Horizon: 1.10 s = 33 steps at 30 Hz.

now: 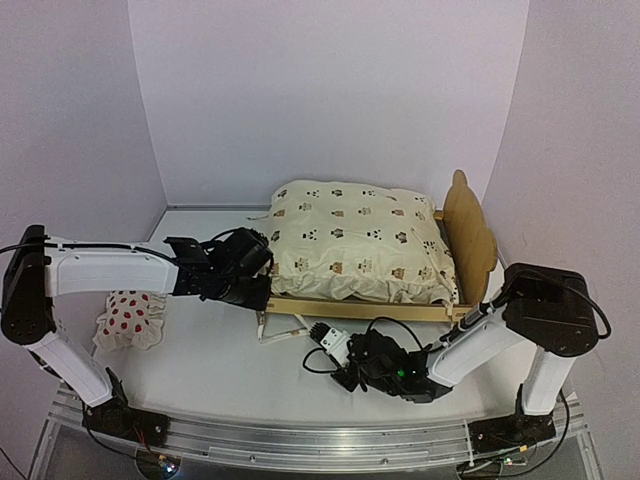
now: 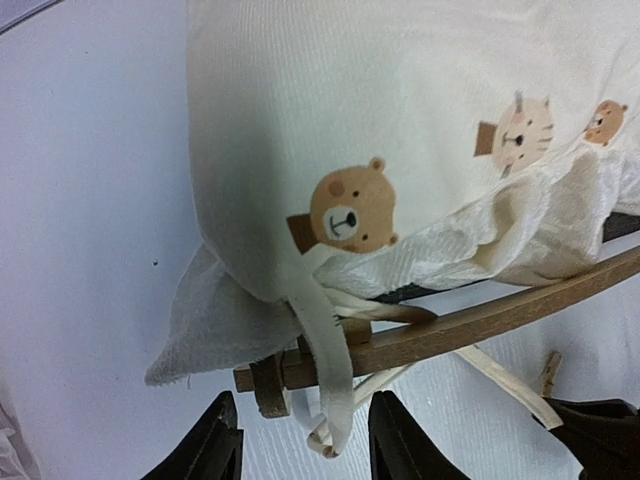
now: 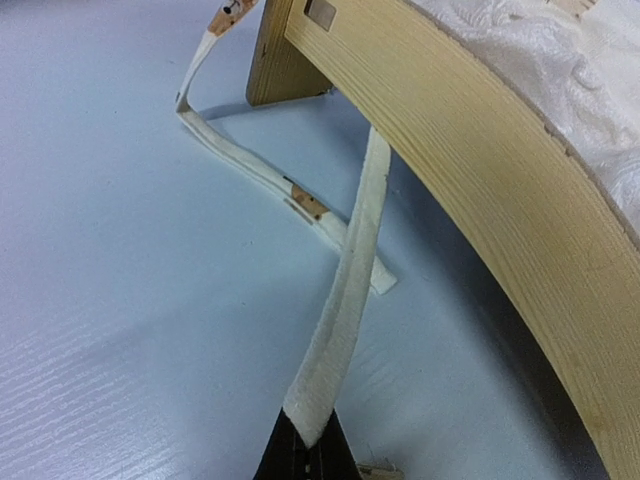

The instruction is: Set up the pet bed

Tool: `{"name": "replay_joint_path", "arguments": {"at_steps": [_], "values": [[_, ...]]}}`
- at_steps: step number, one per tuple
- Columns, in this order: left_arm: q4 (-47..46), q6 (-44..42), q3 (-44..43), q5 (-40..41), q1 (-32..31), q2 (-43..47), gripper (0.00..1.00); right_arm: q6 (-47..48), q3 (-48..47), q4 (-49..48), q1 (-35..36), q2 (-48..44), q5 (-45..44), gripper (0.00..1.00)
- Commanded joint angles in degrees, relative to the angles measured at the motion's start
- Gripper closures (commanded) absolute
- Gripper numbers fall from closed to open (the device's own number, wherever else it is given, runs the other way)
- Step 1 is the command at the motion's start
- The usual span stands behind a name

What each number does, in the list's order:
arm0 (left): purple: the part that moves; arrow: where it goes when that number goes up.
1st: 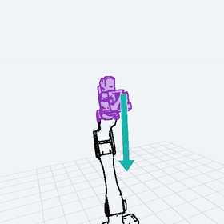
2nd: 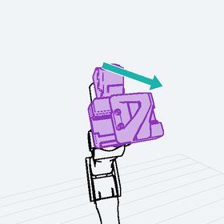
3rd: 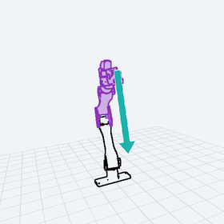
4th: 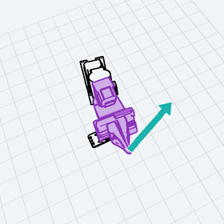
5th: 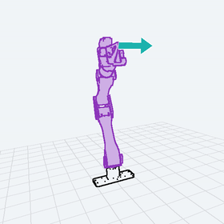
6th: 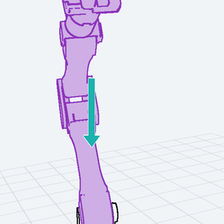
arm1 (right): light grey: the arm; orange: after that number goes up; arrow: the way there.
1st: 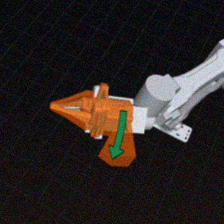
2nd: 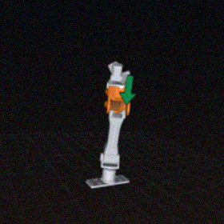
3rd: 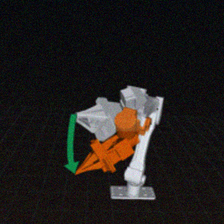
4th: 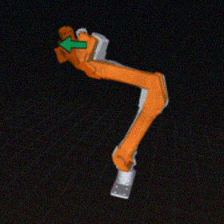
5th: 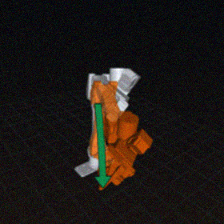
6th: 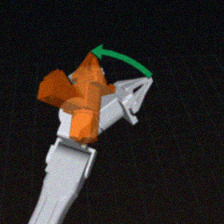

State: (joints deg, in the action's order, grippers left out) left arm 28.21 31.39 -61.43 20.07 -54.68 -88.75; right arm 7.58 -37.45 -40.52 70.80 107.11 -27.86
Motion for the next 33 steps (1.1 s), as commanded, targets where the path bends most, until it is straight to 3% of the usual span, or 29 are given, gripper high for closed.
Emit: {"name": "replay_joint_path", "arguments": {"at_steps": [1, 16, 25, 33], "values": [[4.6, -0.5, -6.4, -0.8, 0.1, 4.2, 0.55, -4.2, 1.0, 4.9, -0.1, -3.4, 2.1, 1.00], [5.4, 0.8, -7.7, 0.2, 0.7, -3.9, 0.65, -10.3, -1.1, 26.2, -0.1, -13.5, 14.4, 1.00], [2.8, 1.0, -5.8, 0.2, 2.0, -8.2, 0.70, -11.4, -10.0, 38.0, 0.2, -11.8, 27.7, 1.00], [2.2, 0.9, -5.3, 0.1, 2.3, -6.1, 0.62, -10.6, -24.1, 50.1, 1.3, -12.5, 33.2, 1.00]]}}
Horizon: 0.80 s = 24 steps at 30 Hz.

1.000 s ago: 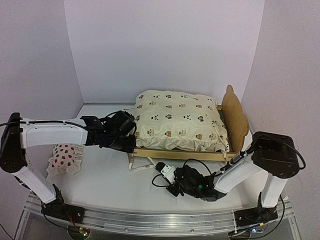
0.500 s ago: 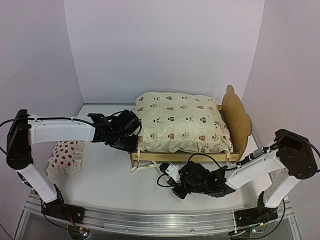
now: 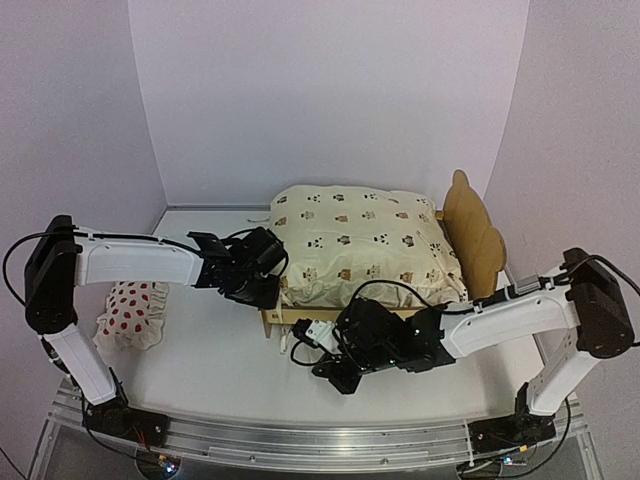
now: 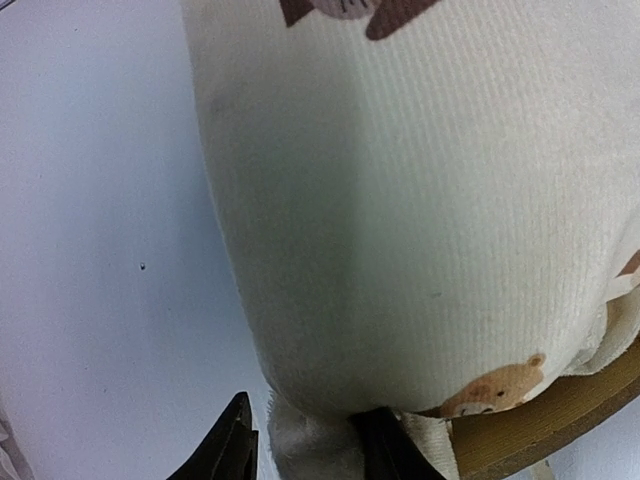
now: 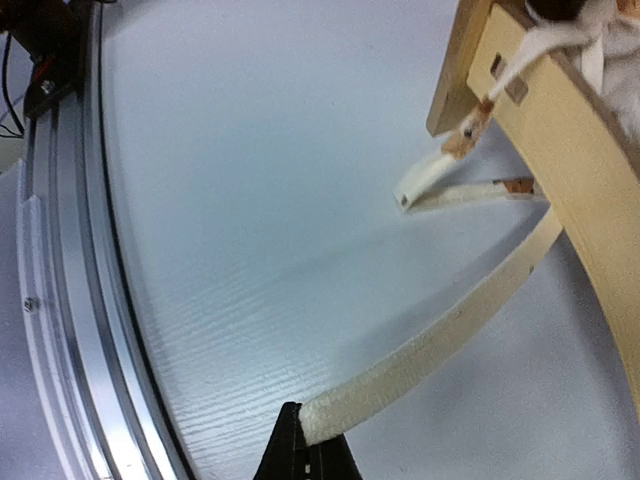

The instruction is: Set up the pet bed

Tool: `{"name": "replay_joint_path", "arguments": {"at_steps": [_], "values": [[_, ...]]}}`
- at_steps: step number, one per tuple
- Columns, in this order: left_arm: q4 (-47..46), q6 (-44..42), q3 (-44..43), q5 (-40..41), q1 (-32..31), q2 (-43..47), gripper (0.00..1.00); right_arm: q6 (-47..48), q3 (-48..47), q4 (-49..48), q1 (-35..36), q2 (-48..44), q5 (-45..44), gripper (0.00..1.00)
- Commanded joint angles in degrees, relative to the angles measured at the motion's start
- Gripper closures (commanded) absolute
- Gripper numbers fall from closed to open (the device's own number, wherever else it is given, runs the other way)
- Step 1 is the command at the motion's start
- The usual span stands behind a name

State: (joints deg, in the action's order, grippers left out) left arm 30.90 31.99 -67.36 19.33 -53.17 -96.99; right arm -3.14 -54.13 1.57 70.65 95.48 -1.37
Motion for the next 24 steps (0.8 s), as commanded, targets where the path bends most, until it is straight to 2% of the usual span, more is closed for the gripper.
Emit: {"name": "replay_joint_path", "arguments": {"at_steps": [1, 8, 19, 24], "values": [[-0.3, 0.2, 0.7, 0.9, 0.8, 2.8, 0.61, 0.2, -9.0, 8.9, 1.5, -0.9, 6.7, 1.00], [1.2, 0.3, 2.7, 0.4, 0.6, 7.4, 0.55, 0.8, -19.1, 14.4, 1.5, 2.1, 6.4, 1.00], [5.3, 1.3, 6.7, -5.8, -3.0, 16.2, 0.50, -5.1, -13.5, 14.5, 1.5, 8.1, 7.3, 1.00], [3.4, 1.7, 9.2, -9.4, -3.9, 15.7, 0.57, -5.8, -12.2, 14.2, 1.5, 7.8, 6.1, 1.00]]}}
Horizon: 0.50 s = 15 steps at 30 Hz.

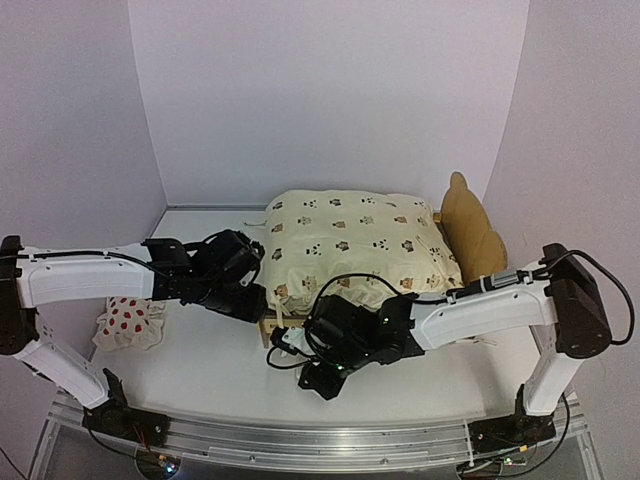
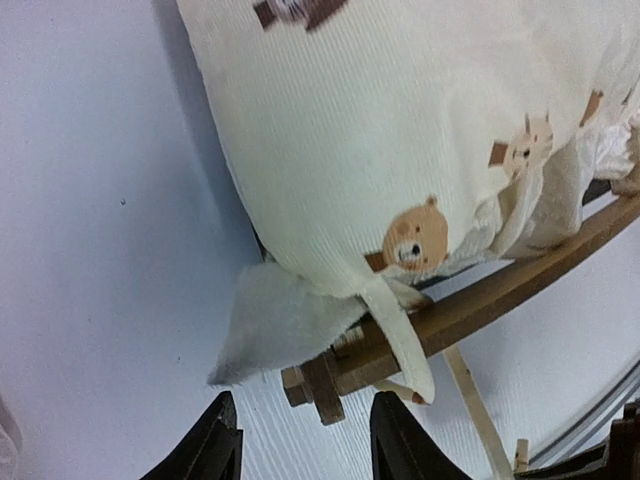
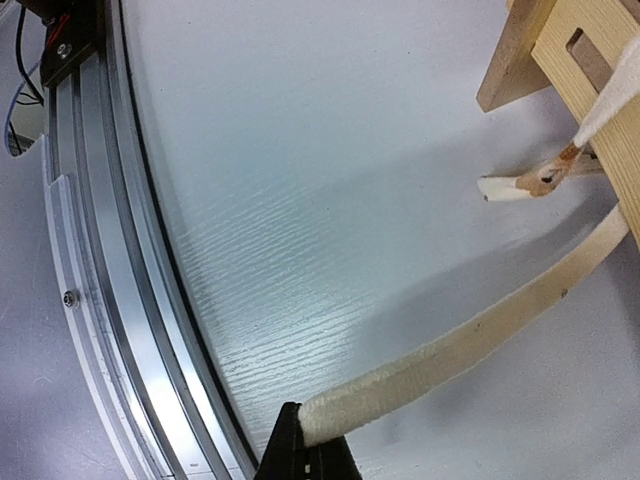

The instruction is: Set up the pet bed

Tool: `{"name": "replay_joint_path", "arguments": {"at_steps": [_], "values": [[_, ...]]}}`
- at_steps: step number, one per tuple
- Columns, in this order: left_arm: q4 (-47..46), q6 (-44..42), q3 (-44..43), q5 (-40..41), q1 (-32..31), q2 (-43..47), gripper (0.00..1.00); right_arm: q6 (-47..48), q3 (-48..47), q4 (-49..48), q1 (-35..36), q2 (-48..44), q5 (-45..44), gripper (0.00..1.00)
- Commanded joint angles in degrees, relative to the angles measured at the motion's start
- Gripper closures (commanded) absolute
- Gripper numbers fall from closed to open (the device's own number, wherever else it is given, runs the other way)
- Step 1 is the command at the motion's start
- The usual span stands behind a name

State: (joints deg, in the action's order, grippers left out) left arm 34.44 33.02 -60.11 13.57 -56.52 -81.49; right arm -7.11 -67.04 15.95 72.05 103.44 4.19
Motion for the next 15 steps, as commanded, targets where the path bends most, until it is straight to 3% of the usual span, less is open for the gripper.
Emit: {"name": "replay_joint_path", "arguments": {"at_steps": [1, 5, 10, 15], "values": [[-0.6, 0.7, 2.3, -4.2, -0.6, -0.2, 0.57, -1.9, 1.1, -0.2, 0.1, -0.3, 0.4, 1.00], [-2.3, 0.8, 2.7, -5.8, -1.0, -1.6, 0.62, -2.1, 2.0, -0.3, 0.1, -0.7, 0.0, 1.00], [-3.2, 1.2, 2.0, -3.7, -1.1, -4.1, 0.84, -2.5, 3.1, -0.6, 0.1, -1.6, 0.0, 1.00], [-4.4, 1.1, 0.3, -1.5, -1.1, -7.6, 0.94, -3.0, 4.5, -1.1, 0.1, -3.0, 0.7, 1.00]]}}
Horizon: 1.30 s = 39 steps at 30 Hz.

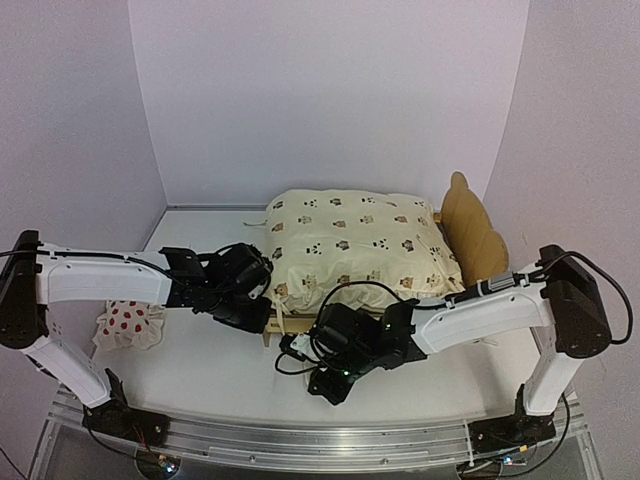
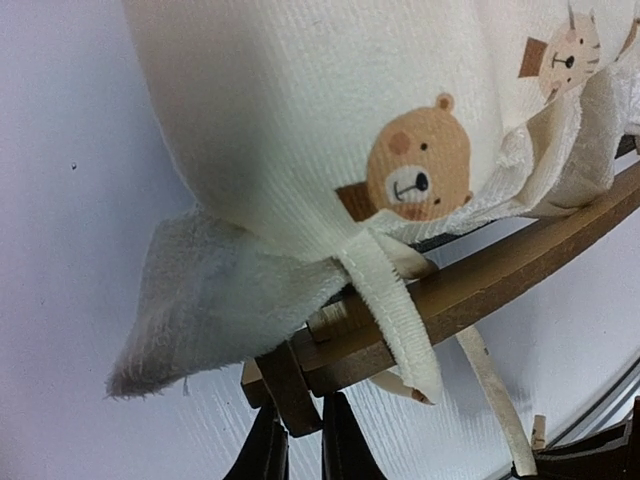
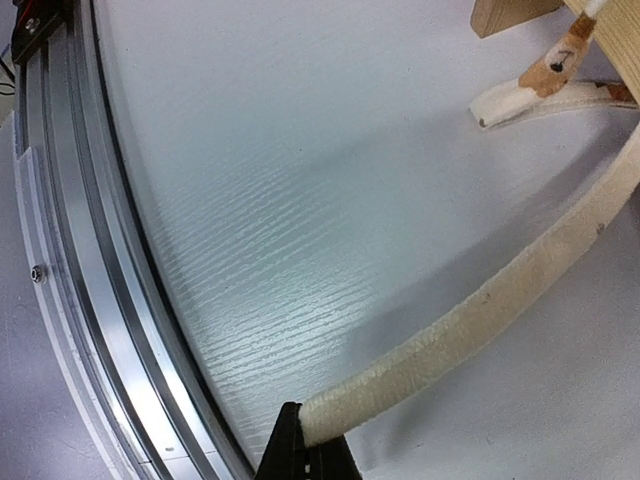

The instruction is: Set up the pet bed

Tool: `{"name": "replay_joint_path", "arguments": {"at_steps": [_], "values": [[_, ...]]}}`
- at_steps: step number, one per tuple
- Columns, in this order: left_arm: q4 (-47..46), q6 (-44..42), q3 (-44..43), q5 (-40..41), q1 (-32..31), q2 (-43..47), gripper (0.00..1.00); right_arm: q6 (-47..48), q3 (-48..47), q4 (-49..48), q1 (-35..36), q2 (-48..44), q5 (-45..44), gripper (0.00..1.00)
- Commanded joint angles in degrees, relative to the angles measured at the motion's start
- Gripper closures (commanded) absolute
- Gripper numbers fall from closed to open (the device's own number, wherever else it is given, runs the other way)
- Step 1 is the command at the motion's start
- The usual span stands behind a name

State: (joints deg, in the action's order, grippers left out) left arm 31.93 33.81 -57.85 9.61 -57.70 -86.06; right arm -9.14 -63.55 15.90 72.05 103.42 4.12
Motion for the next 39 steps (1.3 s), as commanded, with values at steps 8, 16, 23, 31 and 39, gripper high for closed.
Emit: {"name": "replay_joint_path", "arguments": {"at_steps": [8, 16, 23, 31, 39], "values": [[-2.6, -0.3, -7.0, 8.4, 0.4, -6.3, 1.00, -2.9, 2.4, -1.6, 0.2, -5.1, 6.5, 1.00], [-4.2, -2.1, -10.2, 9.8, 2.8, -9.1, 1.00, -4.0, 2.4, -2.8, 1.7, -3.8, 8.9, 1.00], [-4.1, -2.8, -9.0, 7.7, 3.2, -8.9, 0.99, -3.7, 2.2, -3.5, 1.9, -2.7, 3.9, 1.00], [0.3, -3.1, -7.0, 4.4, 2.5, -4.6, 0.75, -6.1, 0.5, -3.5, 1.4, 1.9, 0.8, 1.00], [4.6, -3.0, -6.1, 2.6, 1.6, 0.8, 0.63, -7.7, -3.3, -3.4, 0.3, 6.3, 3.5, 0.98]]}}
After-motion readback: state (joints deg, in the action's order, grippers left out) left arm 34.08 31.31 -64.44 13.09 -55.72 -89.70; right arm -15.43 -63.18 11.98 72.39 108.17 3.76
